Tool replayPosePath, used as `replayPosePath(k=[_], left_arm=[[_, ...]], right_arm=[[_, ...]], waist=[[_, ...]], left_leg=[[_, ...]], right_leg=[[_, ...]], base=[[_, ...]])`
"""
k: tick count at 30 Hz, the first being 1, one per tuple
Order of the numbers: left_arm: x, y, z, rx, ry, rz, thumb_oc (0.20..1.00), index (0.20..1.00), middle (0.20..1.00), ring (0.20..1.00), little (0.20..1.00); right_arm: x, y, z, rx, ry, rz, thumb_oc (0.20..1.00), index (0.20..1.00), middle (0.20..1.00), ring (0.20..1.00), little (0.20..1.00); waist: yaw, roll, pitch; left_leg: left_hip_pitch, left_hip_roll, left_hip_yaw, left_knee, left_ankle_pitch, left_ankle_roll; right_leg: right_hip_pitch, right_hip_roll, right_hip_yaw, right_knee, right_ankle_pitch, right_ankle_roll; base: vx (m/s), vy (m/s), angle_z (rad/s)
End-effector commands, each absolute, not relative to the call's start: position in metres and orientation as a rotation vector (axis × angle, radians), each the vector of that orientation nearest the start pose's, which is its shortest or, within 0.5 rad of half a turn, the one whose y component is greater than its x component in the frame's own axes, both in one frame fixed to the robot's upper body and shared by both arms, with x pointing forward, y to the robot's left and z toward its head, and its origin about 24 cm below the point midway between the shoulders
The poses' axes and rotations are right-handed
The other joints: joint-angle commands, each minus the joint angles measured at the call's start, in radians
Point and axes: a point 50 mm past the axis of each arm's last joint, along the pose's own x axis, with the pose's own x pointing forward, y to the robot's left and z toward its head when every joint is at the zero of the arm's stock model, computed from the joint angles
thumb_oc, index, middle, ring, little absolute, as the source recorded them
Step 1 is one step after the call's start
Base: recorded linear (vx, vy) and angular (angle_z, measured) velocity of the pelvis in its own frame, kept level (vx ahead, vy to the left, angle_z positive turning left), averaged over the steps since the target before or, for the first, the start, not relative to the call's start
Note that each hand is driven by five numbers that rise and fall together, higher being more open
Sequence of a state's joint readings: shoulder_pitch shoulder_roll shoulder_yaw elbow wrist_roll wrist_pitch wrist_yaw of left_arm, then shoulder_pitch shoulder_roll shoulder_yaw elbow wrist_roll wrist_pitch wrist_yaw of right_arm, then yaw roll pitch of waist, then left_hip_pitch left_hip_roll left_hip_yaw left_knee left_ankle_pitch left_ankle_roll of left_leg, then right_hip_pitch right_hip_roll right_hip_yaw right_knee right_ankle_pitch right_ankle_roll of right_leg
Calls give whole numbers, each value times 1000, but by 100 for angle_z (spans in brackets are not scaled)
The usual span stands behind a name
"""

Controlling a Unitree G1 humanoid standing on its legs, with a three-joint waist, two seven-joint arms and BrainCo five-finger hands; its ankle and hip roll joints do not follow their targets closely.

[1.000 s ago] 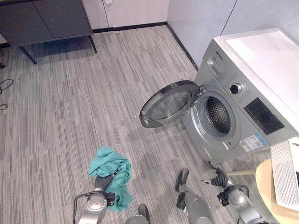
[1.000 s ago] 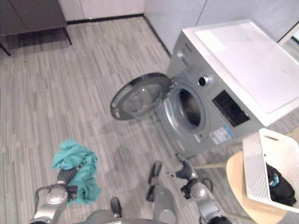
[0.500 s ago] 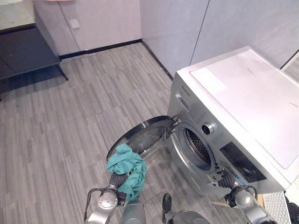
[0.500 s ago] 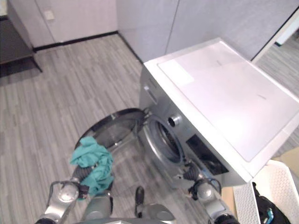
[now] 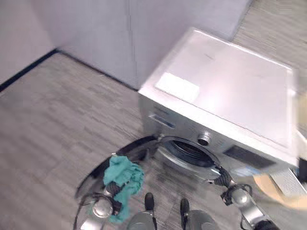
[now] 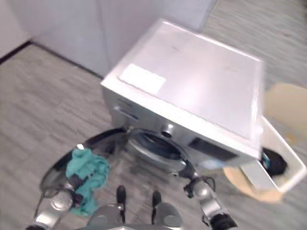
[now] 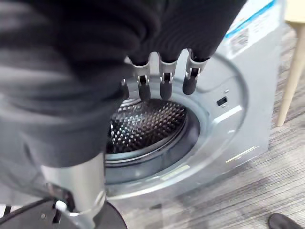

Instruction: Grab the laundry basket,head to the washer,open it,put in the laundry and shut it.

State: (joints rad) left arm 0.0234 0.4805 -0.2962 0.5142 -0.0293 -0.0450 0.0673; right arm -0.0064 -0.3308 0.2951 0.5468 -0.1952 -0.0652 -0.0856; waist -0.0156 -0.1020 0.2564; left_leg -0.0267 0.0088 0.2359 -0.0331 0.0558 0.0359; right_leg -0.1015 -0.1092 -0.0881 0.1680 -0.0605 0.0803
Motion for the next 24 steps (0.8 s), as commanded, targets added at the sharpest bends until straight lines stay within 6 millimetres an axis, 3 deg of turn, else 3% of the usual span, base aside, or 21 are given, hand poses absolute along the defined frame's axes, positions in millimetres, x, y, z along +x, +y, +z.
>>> replayPosePath(k=[1, 3, 4, 7, 8, 10, 15, 16, 18, 19, 20, 24], left_arm=[[229, 217, -32, 524, 305, -118, 200, 200, 200, 200, 200], [237, 216, -25, 524, 269, -93, 200, 200, 200, 200, 200], [243, 213, -19, 516, 234, -81, 200, 200, 200, 200, 200], [255, 209, -9, 508, 178, -48, 200, 200, 200, 200, 200], [264, 206, 0, 495, 135, -21, 200, 200, 200, 200, 200], [270, 206, 5, 476, 114, 14, 200, 200, 200, 200, 200], [306, 206, 49, 493, -55, 153, 200, 200, 200, 200, 200], [315, 208, 62, 521, -101, 183, 200, 200, 200, 200, 200], [347, 219, 119, 633, -268, 294, 200, 200, 200, 200, 200], [347, 219, 119, 633, -269, 294, 200, 200, 200, 200, 200], [362, 232, 159, 718, -360, 371, 200, 200, 200, 200, 200], [376, 245, 232, 825, -515, 498, 200, 200, 200, 200, 200]], right_arm=[[221, -205, -56, -666, 402, 182, 1000, 1000, 1000, 1000, 1000], [227, -206, -51, -668, 381, 164, 1000, 1000, 1000, 1000, 1000], [230, -209, -48, -670, 368, 144, 1000, 1000, 1000, 1000, 1000], [236, -214, -39, -670, 335, 105, 1000, 1000, 1000, 1000, 1000], [242, -217, -31, -669, 307, 78, 1000, 1000, 1000, 1000, 1000], [245, -221, -27, -669, 295, 48, 1000, 1000, 1000, 1000, 1000], [261, -229, 0, -610, 180, -73, 1000, 1000, 1000, 1000, 1000], [265, -229, 8, -601, 142, -91, 1000, 1000, 1000, 1000, 1000], [269, -229, 24, -565, 52, -126, 1000, 1000, 1000, 1000, 1000], [269, -229, 24, -565, 52, -126, 1000, 1000, 1000, 1000, 1000], [269, -228, 32, -548, 4, -130, 1000, 1000, 1000, 1000, 1000], [269, -221, 38, -493, -51, -126, 1000, 1000, 1000, 1000, 1000]], waist=[[24, 24, -8], [21, 35, 23], [12, 37, 48], [3, 36, 89], [-4, 41, 119], [-16, 50, 112], [-66, 56, 158], [-76, 56, 164], [-108, 57, 177], [-108, 57, 175], [-131, 57, 184], [-156, 64, 180]], left_leg=[[-62, 73, -64, 129, -120, -45], [-74, 79, -27, 145, -131, -39], [-98, 84, -25, 191, -162, -44], [-192, 91, -8, 291, -188, -43], [-258, 107, 5, 358, -200, -44], [-342, 128, 7, 441, -218, -41], [-599, 204, -3, 741, -296, -30], [-659, 221, -7, 801, -314, -31], [-839, 262, -27, 961, -360, -30], [-842, 262, -27, 963, -361, -30], [-909, 276, -45, 1017, -377, -25], [-1039, 293, -79, 1112, -409, -16]], right_leg=[[-30, -71, -222, 126, -63, 26], [-80, -97, -244, 156, -45, 31], [-107, -104, -214, 176, -56, 40], [-157, -110, -182, 168, -57, 33], [-227, -121, -174, 222, -58, 26], [-293, -124, -173, 263, -71, 20], [-551, -152, -149, 519, -158, -2], [-613, -159, -142, 575, -175, -4], [-791, -171, -115, 716, -220, -12], [-794, -171, -115, 718, -221, -12], [-863, -176, -97, 770, -238, -14], [-987, -180, -76, 865, -274, -27]], base=[[-142, 102, -132], [-175, 36, -187], [-220, -24, -133], [-241, -16, -30], [-196, -72, -68], [-169, -80, -71], [-132, -67, -19], [-136, -24, -19], [-117, -13, -20], [-72, 4, -11], [-48, 19, -3], [-18, 8, -3]])
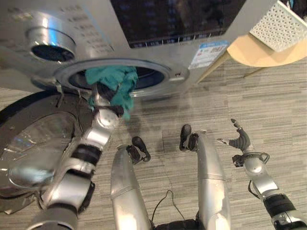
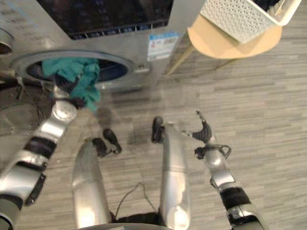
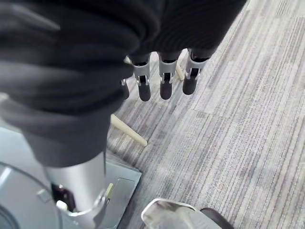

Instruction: Grab the laundry basket,head to the washer,open it,put in the laundry and shut it.

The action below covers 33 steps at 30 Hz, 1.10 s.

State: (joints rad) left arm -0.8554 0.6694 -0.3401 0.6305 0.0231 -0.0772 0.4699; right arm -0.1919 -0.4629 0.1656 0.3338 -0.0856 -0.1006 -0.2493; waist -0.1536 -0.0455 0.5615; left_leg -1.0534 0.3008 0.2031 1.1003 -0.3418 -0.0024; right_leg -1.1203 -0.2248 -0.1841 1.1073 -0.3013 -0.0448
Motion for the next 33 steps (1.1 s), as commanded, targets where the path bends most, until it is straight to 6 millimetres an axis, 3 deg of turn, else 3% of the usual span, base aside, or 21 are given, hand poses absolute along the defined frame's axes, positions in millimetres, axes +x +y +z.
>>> replayPosePath(k=[1, 2, 3, 4, 6, 7, 8, 9, 14, 18, 24, 25, 28, 29, 33], left_arm=[[378, 246, 248, 841, -548, 528, 200, 200, 200, 200, 200], [380, 247, 261, 853, -571, 549, 200, 200, 200, 200, 200], [380, 246, 262, 854, -574, 549, 200, 200, 200, 200, 200], [382, 248, 291, 898, -626, 597, 200, 200, 200, 200, 200], [380, 249, 315, 921, -667, 639, 219, 219, 219, 219, 219], [380, 249, 324, 927, -680, 648, 896, 896, 896, 896, 896], [380, 249, 325, 927, -682, 647, 1000, 1000, 1000, 1000, 1000], [382, 250, 333, 967, -665, 649, 1000, 1000, 1000, 1000, 1000], [389, 244, 334, 1065, -610, 569, 1000, 1000, 1000, 1000, 1000], [396, 232, 312, 1067, -572, 460, 1000, 1000, 1000, 1000, 1000], [395, 218, 309, 1144, -604, 380, 1000, 1000, 1000, 1000, 1000], [395, 210, 296, 1132, -614, 336, 1000, 1000, 1000, 1000, 1000], [393, 211, 277, 1084, -591, 313, 1000, 1000, 1000, 1000, 1000], [389, 209, 244, 965, -540, 264, 1000, 1000, 1000, 1000, 1000], [369, 203, 160, 728, -356, 148, 1000, 1000, 1000, 1000, 1000]], right_arm=[[270, -217, 41, -478, -72, -117, 1000, 1000, 1000, 1000, 1000], [271, -215, 42, -468, -82, -111, 1000, 1000, 1000, 1000, 1000], [271, -215, 42, -466, -83, -112, 1000, 1000, 1000, 1000, 1000], [274, -213, 46, -458, -102, -98, 1000, 1000, 1000, 1000, 1000], [275, -211, 51, -453, -129, -81, 1000, 1000, 1000, 1000, 1000], [276, -210, 54, -446, -144, -72, 1000, 1000, 1000, 1000, 1000], [276, -210, 55, -445, -145, -72, 1000, 1000, 1000, 1000, 1000], [277, -210, 57, -453, -154, -54, 1000, 1000, 1000, 1000, 1000], [279, -209, 64, -486, -176, -7, 1000, 1000, 1000, 1000, 1000], [277, -210, 62, -504, -160, 20, 1000, 1000, 1000, 1000, 1000], [279, -210, 59, -515, -143, 37, 1000, 1000, 1000, 1000, 1000], [280, -207, 56, -515, -128, 47, 1000, 1000, 1000, 1000, 1000], [280, -204, 48, -522, -98, 57, 1000, 1000, 1000, 1000, 1000], [279, -201, 39, -524, -60, 59, 1000, 1000, 1000, 1000, 1000], [277, -201, 25, -566, 19, 48, 1000, 1000, 1000, 1000, 1000]], waist=[[-25, 6, -125], [-28, 5, -129], [-27, 5, -130], [-35, 6, -132], [-42, 5, -134], [-44, 5, -135], [-43, 4, -137], [-49, 4, -137], [-49, 4, -149], [-43, 4, -165], [-30, 14, -191], [-16, 17, -206], [-7, 23, -217], [8, 24, -227], [43, 23, -245]], left_leg=[[-43, 6, -53, 3, -20, 25], [-70, 9, -60, 22, -23, 28], [-76, 9, -61, 26, -25, 28], [-124, 5, -67, 58, -33, 32], [-166, 2, -74, 85, -40, 35], [-186, 0, -77, 97, -42, 36], [-190, 0, -77, 100, -42, 36], [-224, -4, -84, 126, -45, 42], [-287, -6, -99, 183, -52, 42], [-325, -10, -115, 198, -43, 35], [-317, -17, -120, 154, -18, 22], [-297, -22, -122, 114, -7, 16], [-252, -28, -122, 51, 12, 6], [-201, -33, -118, -12, 31, -5], [-9, -56, -87, -201, 83, -24]], right_leg=[[2, -65, 24, -53, -43, 97], [-24, -66, 29, -30, -48, 94], [-30, -67, 29, -26, -49, 94], [-81, -63, 42, 7, -57, 90], [-120, -63, 49, 35, -61, 88], [-140, -62, 54, 46, -64, 87], [-145, -62, 55, 48, -65, 86], [-176, -59, 63, 77, -69, 82], [-234, -61, 77, 132, -77, 77], [-262, -62, 77, 144, -71, 73], [-252, -59, 69, 113, -52, 73], [-227, -59, 59, 77, -43, 75], [-176, -56, 45, 20, -28, 80], [-119, -55, 28, -42, -13, 85], [64, -47, -10, -207, 32, 104]], base=[[12, 9, -5], [0, 0, 0], [31, 20, 5], [20, 22, 6], [19, 22, 4], [16, 15, 6], [22, 22, 6], [0, 0, 0], [30, 4, -2], [2, -8, 2], [-7, -7, 2], [-24, -24, 9], [-62, -14, 7], [-69, -29, 14], [-41, -7, 14]])
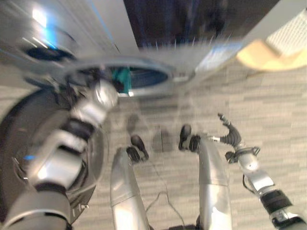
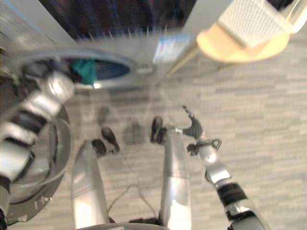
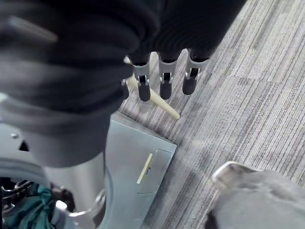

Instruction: Grab the laundry basket,head to the washer,open it,put in the laundry and shut it.

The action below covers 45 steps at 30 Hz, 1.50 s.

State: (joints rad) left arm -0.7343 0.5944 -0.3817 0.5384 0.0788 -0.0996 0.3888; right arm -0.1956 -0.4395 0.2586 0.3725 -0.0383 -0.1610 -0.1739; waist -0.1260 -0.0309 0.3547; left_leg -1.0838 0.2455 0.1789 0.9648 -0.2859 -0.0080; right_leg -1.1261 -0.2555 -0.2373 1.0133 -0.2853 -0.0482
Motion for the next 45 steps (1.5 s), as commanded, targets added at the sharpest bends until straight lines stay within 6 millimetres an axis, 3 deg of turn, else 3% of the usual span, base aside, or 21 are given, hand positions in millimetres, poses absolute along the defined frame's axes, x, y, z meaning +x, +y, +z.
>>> replayPosePath(k=[1, 3, 4, 5, 6, 8, 13, 17, 19, 20, 23, 28, 30, 31, 32, 33, 35, 38, 39, 42, 45], left_arm=[[361, 201, 137, 692, -298, 119, 1000, 1000, 1000, 1000, 1000], [342, 204, 97, 622, -187, 80, 1000, 1000, 1000, 1000, 1000], [341, 204, 96, 621, -183, 80, 1000, 1000, 1000, 1000, 1000], [331, 204, 78, 565, -125, 58, 1000, 1000, 1000, 1000, 1000], [307, 208, 47, 491, -29, 40, 1000, 1000, 1000, 1000, 1000], [283, 210, 16, 433, 90, 18, 1000, 1000, 1000, 1000, 1000], [224, 226, -42, 376, 347, 35, 1000, 1000, 1000, 1000, 1000], [193, 230, -69, 365, 486, 31, 1000, 1000, 1000, 1000, 1000], [189, 229, -72, 364, 502, 25, 1000, 1000, 1000, 1000, 1000], [185, 223, -81, 357, 536, 11, 1000, 1000, 1000, 1000, 1000], [181, 220, -90, 352, 583, 8, 1000, 1000, 1000, 1000, 1000], [159, 220, -113, 382, 719, -9, 1000, 1000, 1000, 1000, 1000], [154, 220, -118, 394, 749, 3, 1000, 1000, 1000, 1000, 1000], [154, 220, -118, 394, 748, 3, 1000, 1000, 1000, 1000, 1000], [156, 219, -118, 400, 747, 0, 1000, 1000, 1000, 1000, 1000], [161, 218, -116, 416, 729, -9, 1000, 1000, 1000, 1000, 1000], [165, 218, -113, 438, 713, -19, 1000, 1000, 1000, 1000, 1000], [176, 218, -106, 476, 674, -41, 1000, 1000, 1000, 1000, 1000], [177, 218, -106, 483, 672, -46, 1000, 1000, 1000, 1000, 1000], [178, 213, -107, 492, 670, -76, 1000, 1000, 1000, 1000, 1000], [178, 206, -107, 479, 660, -93, 1000, 1000, 1000, 1000, 1000]], right_arm=[[275, -203, 19, -572, 49, 44, 1000, 1000, 1000, 1000, 1000], [272, -209, 13, -588, 90, 29, 1000, 1000, 1000, 1000, 1000], [272, -209, 12, -589, 92, 32, 1000, 1000, 1000, 1000, 1000], [268, -211, 7, -588, 119, 25, 1000, 1000, 1000, 1000, 1000], [261, -217, -2, -589, 169, 18, 1000, 1000, 1000, 1000, 1000], [253, -221, -12, -600, 219, 21, 1000, 1000, 1000, 1000, 1000], [230, -232, -38, -595, 351, 4, 1000, 1000, 1000, 1000, 1000], [211, -239, -59, -571, 462, -7, 1000, 1000, 1000, 1000, 1000], [207, -240, -63, -567, 481, -8, 1000, 1000, 1000, 1000, 1000], [202, -241, -71, -562, 526, -11, 1000, 1000, 1000, 1000, 1000], [198, -242, -79, -557, 569, -11, 1000, 1000, 1000, 1000, 1000], [189, -240, -91, -517, 638, -17, 1000, 1000, 1000, 1000, 1000], [192, -236, -91, -491, 630, -33, 1000, 1000, 1000, 1000, 1000], [192, -236, -91, -490, 630, -33, 1000, 1000, 1000, 1000, 1000], [195, -234, -89, -484, 619, -41, 1000, 1000, 1000, 1000, 1000], [198, -232, -86, -463, 592, -51, 1000, 1000, 1000, 1000, 1000], [199, -232, -83, -458, 574, -67, 1000, 1000, 1000, 1000, 1000], [199, -237, -81, -486, 565, -89, 1000, 1000, 1000, 1000, 1000], [199, -238, -81, -493, 569, -92, 1000, 1000, 1000, 1000, 1000], [192, -243, -83, -505, 593, -105, 1000, 1000, 1000, 1000, 1000], [190, -245, -81, -499, 580, -110, 1000, 1000, 1000, 1000, 1000]], waist=[[22, 8, -40], [36, 4, -51], [34, 3, -43], [43, 2, -52], [53, -1, -52], [62, -3, -56], [71, -3, -88], [77, -2, -145], [82, -2, -155], [99, -3, -161], [100, -2, -184], [77, 10, -216], [76, 19, -198], [77, 19, -200], [86, 22, -193], [92, 33, -186], [97, 46, -186], [116, 41, -187], [117, 38, -191], [96, 39, -200], [88, 44, -195]], left_leg=[[94, -12, -55, -137, 45, -22], [208, -28, -41, -238, 69, -28], [227, -30, -39, -251, 74, -28], [283, -39, -34, -308, 88, -33], [428, -59, -23, -434, 126, -41], [556, -76, -15, -544, 160, -51], [806, -97, 9, -762, 258, -56], [956, -129, -9, -868, 264, -54], [980, -145, -35, -884, 264, -53], [1009, -200, -162, -888, 244, -55], [1044, -238, -242, -917, 225, -48], [1111, -252, -166, -954, 199, -18], [1132, -248, -70, -954, 180, -2], [1129, -248, -69, -954, 181, -2], [1131, -239, -22, -951, 173, 1], [1140, -222, 43, -956, 167, 5], [1165, -200, 93, -960, 144, 2], [1188, -179, 213, -962, 137, 4], [1197, -179, 234, -960, 129, 7], [1226, -170, 272, -915, 88, -3], [1190, -106, 282, -744, 102, -38]], right_leg=[[134, -14, 37, -167, 32, 114], [248, -4, 22, -264, 56, 122], [266, -3, 20, -275, 60, 123], [319, 3, 11, -320, 70, 128], [466, 19, -9, -439, 97, 134], [596, 39, -25, -545, 119, 137], [846, 88, -48, -763, 188, 137], [994, 129, -18, -913, 218, 147], [1017, 136, -8, -934, 223, 148], [1057, 150, 31, -954, 225, 147], [1079, 162, 67, -970, 228, 148], [1080, 175, 154, -974, 257, 176], [1044, 176, 184, -957, 283, 197], [1040, 175, 185, -958, 284, 197], [1018, 160, 148, -949, 294, 204], [998, 126, 30, -931, 294, 207], [997, 87, -101, -908, 273, 210], [996, 5, -348, -854, 277, 201], [1001, -12, -387, -849, 282, 201], [1004, -12, -371, -884, 279, 197], [1041, 34, -339, -949, 267, 179]], base=[[0, 4, 22], [23, 0, 12], [54, 4, 14], [118, -22, 31], [161, -39, 29], [155, -55, 13], [100, -51, -1], [146, -37, -14], [88, 10, -32], [104, 29, -47], [102, 36, -55], [60, 77, -77], [-54, 66, -139], [-61, 8, -154], [-63, -34, -156], [-63, -58, -139], [56, -56, -160], [47, -99, -178], [48, -68, -173], [204, -203, -117], [151, -271, -91]])
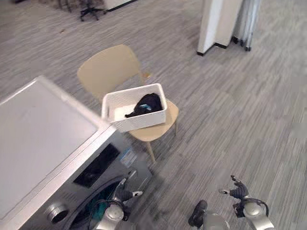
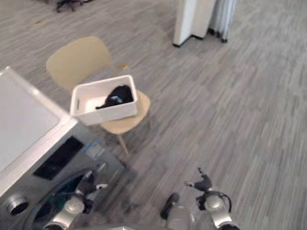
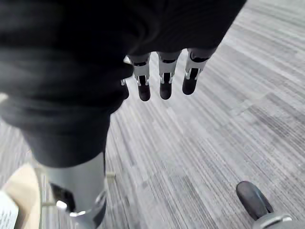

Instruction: Grab the laundry basket,head to the washer,open it,put in the laundry and shut it.

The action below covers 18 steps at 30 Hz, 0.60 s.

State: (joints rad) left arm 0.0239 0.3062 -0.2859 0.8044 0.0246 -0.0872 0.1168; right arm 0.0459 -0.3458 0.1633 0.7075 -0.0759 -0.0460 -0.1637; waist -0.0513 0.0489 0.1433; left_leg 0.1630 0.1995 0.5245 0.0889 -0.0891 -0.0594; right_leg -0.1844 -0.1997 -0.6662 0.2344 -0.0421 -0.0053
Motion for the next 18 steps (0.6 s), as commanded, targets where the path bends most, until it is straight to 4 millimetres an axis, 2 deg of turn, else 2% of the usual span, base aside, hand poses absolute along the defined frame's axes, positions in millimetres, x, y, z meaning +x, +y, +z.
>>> replayPosePath(k=[1, 2, 3, 4, 6, 7, 8, 9, 10, 11, 12, 14, 15, 16, 17, 18], left_arm=[[179, 200, -107, 451, 648, -97, 1000, 1000, 1000, 1000, 1000], [178, 192, -106, 407, 634, -102, 1000, 1000, 1000, 1000, 1000], [177, 189, -107, 404, 635, -110, 1000, 1000, 1000, 1000, 1000], [177, 189, -107, 404, 637, -109, 1000, 1000, 1000, 1000, 1000], [176, 190, -107, 403, 639, -102, 1000, 1000, 1000, 1000, 1000], [176, 191, -107, 405, 640, -101, 1000, 1000, 1000, 1000, 1000], [175, 192, -107, 409, 642, -102, 1000, 1000, 1000, 1000, 1000], [174, 192, -107, 416, 641, -104, 1000, 1000, 1000, 1000, 1000], [178, 194, -104, 424, 628, -99, 1000, 1000, 1000, 1000, 1000], [174, 197, -105, 418, 637, -95, 1000, 1000, 1000, 1000, 1000], [174, 197, -105, 418, 637, -95, 1000, 1000, 1000, 1000, 1000], [174, 205, -104, 427, 643, -81, 1000, 1000, 1000, 1000, 1000], [175, 216, -100, 442, 639, -55, 1000, 1000, 1000, 1000, 1000], [176, 221, -98, 448, 634, -42, 1000, 1000, 1000, 1000, 1000], [177, 230, -95, 468, 630, -22, 1000, 1000, 1000, 1000, 1000], [177, 232, -95, 473, 630, -14, 1000, 1000, 1000, 1000, 1000]], right_arm=[[192, -245, -77, -531, 558, -89, 1000, 1000, 1000, 1000, 1000], [196, -246, -76, -557, 554, -67, 1000, 1000, 1000, 1000, 1000], [200, -245, -72, -556, 531, -67, 1000, 1000, 1000, 1000, 1000], [200, -245, -72, -559, 532, -66, 1000, 1000, 1000, 1000, 1000], [201, -244, -74, -564, 538, -64, 1000, 1000, 1000, 1000, 1000], [201, -244, -75, -566, 545, -65, 1000, 1000, 1000, 1000, 1000], [200, -244, -76, -567, 549, -66, 1000, 1000, 1000, 1000, 1000], [200, -245, -76, -566, 547, -77, 1000, 1000, 1000, 1000, 1000], [200, -247, -75, -573, 548, -93, 1000, 1000, 1000, 1000, 1000], [196, -244, -79, -569, 566, -81, 1000, 1000, 1000, 1000, 1000], [196, -244, -79, -569, 566, -81, 1000, 1000, 1000, 1000, 1000], [196, -236, -85, -556, 587, -60, 1000, 1000, 1000, 1000, 1000], [197, -227, -87, -537, 588, -35, 1000, 1000, 1000, 1000, 1000], [200, -224, -86, -540, 578, -22, 1000, 1000, 1000, 1000, 1000], [203, -219, -86, -531, 573, -9, 1000, 1000, 1000, 1000, 1000], [204, -218, -86, -522, 571, -9, 1000, 1000, 1000, 1000, 1000]], waist=[[30, -33, 42], [74, -44, 64], [89, -64, 73], [95, -63, 73], [113, -54, 76], [125, -48, 77], [132, -43, 74], [135, -40, 79], [140, -38, 79], [147, -36, 58], [147, -36, 58], [165, -74, 45], [188, -109, 42], [201, -123, 42], [206, -137, 47], [204, -139, 49]], left_leg=[[-124, 5, -112, 312, -20, -21], [-239, -87, -323, 344, -38, -22], [-283, -146, -362, 227, -63, 5], [-299, -162, -373, 185, -42, 6], [-340, -182, -389, 74, 45, -2], [-354, -183, -390, 18, 91, -11], [-365, -176, -380, -32, 108, -22], [-386, -165, -316, -80, 140, -26], [-412, -142, -232, -104, 149, -35], [-368, -133, -199, -145, 182, -17], [-368, -133, -199, -145, 182, -17], [-367, -133, -184, -69, 161, 7], [-356, -139, -181, -33, 125, 27], [-346, -145, -181, -19, 101, 40], [-318, -160, -189, -13, 70, 58], [-302, -170, -198, -17, 59, 67]], right_leg=[[148, 38, 134, -231, 2, 103], [183, 79, 212, -267, -18, 86], [195, 65, 240, -277, -15, 98], [202, 73, 249, -279, -17, 100], [232, 109, 272, -289, -31, 102], [246, 128, 281, -293, -42, 103], [268, 145, 286, -300, -64, 107], [280, 151, 270, -300, -72, 106], [308, 161, 258, -301, -99, 108], [330, 184, 244, -289, -122, 116], [330, 184, 244, -289, -122, 116], [345, 167, 233, -225, -151, 117], [339, 149, 223, -141, -161, 134], [330, 133, 209, -82, -160, 152], [285, 99, 202, 39, -113, 195], [256, 86, 207, 86, -89, 215]], base=[[220, -313, -122], [341, -303, -103], [333, -122, -111], [269, -8, -181], [227, 0, -122], [297, -17, -11], [276, 17, 0], [385, 56, -7], [472, 129, 13], [421, 98, 21], [438, 97, 30], [372, 88, 26], [338, 117, 48], [369, 147, 60], [254, 136, 54], [173, 99, 116]])
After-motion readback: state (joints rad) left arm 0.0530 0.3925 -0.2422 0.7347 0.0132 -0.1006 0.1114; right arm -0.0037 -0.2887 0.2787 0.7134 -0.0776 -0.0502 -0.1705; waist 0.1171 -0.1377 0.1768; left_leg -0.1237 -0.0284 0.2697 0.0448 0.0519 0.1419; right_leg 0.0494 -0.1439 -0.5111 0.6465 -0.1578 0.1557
